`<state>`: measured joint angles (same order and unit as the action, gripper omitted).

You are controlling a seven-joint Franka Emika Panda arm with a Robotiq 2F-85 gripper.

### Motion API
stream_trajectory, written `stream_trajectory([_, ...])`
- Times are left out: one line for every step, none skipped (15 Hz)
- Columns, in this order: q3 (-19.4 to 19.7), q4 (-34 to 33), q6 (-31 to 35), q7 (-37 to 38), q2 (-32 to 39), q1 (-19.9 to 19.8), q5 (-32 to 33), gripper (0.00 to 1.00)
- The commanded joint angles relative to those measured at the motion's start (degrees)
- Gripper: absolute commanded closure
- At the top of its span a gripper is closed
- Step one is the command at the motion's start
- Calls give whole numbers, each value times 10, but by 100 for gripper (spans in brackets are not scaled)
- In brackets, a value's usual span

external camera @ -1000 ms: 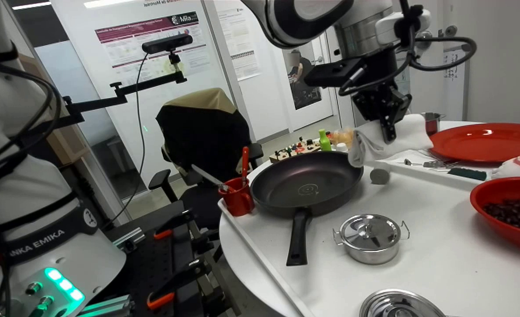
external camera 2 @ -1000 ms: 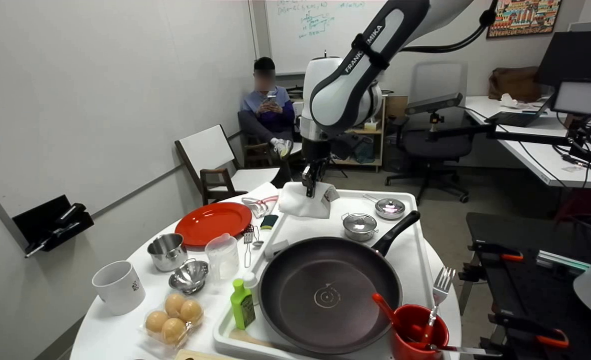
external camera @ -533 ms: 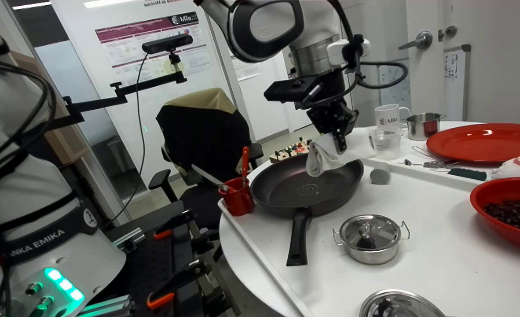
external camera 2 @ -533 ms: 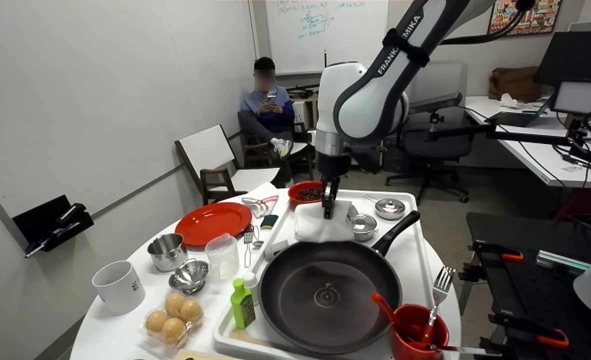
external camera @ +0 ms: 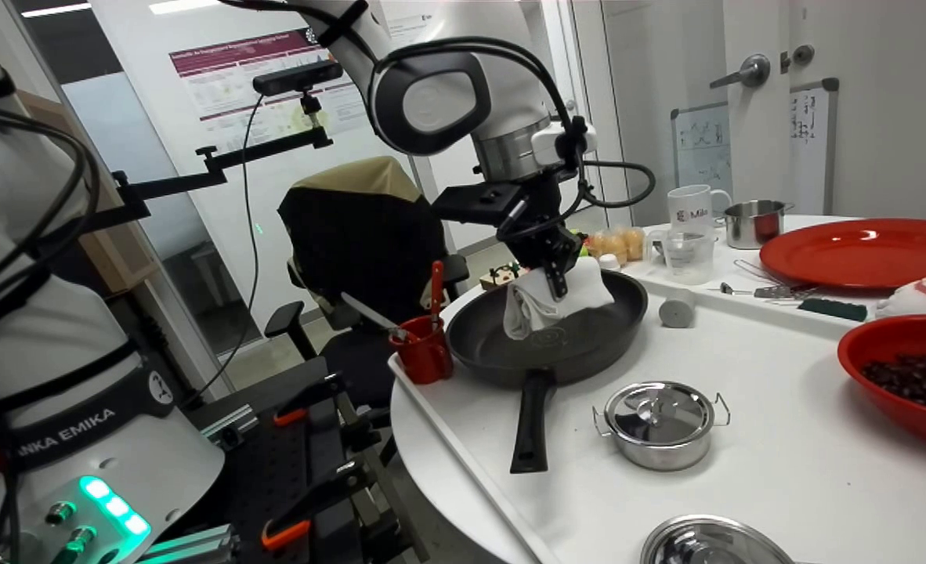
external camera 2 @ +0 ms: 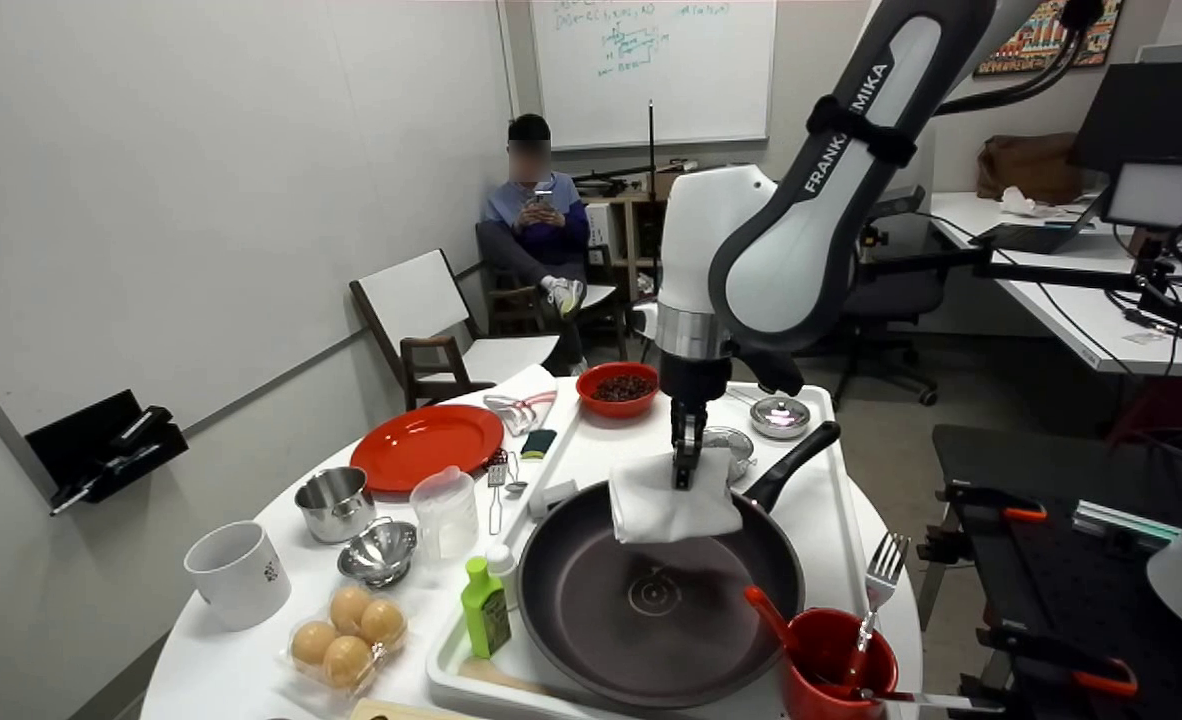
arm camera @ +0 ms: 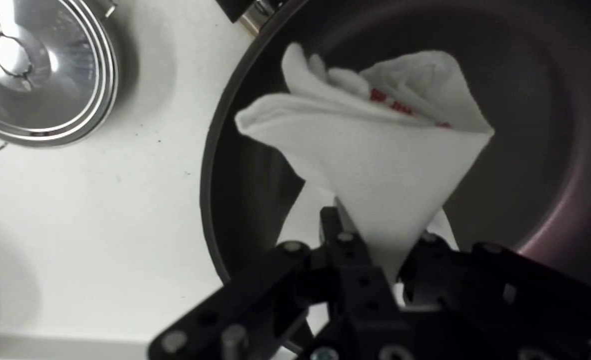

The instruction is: Wipe the pan with the white towel

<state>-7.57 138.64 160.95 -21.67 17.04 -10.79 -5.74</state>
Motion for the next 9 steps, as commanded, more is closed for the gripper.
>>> stream_trajectory([5, 1, 7, 3, 5, 5, -1, 83])
stream_trajectory([5, 0, 14, 4, 11, 4, 0, 83])
stream_trajectory([6, 0, 20, 5, 18, 3, 2, 83])
stream_trajectory([6, -1, 23, 6, 22, 2, 2, 83])
stream_trajectory([6, -1, 24, 6, 24, 2, 3, 83])
stream_trajectory([6, -1, 25, 6, 25, 2, 3, 83])
stream_trajectory([6, -2, 25, 6, 25, 2, 3, 83])
stream_trajectory([6, -2, 25, 6, 25, 2, 3, 83])
stream_trajectory([6, -2, 25, 6, 25, 2, 3, 92])
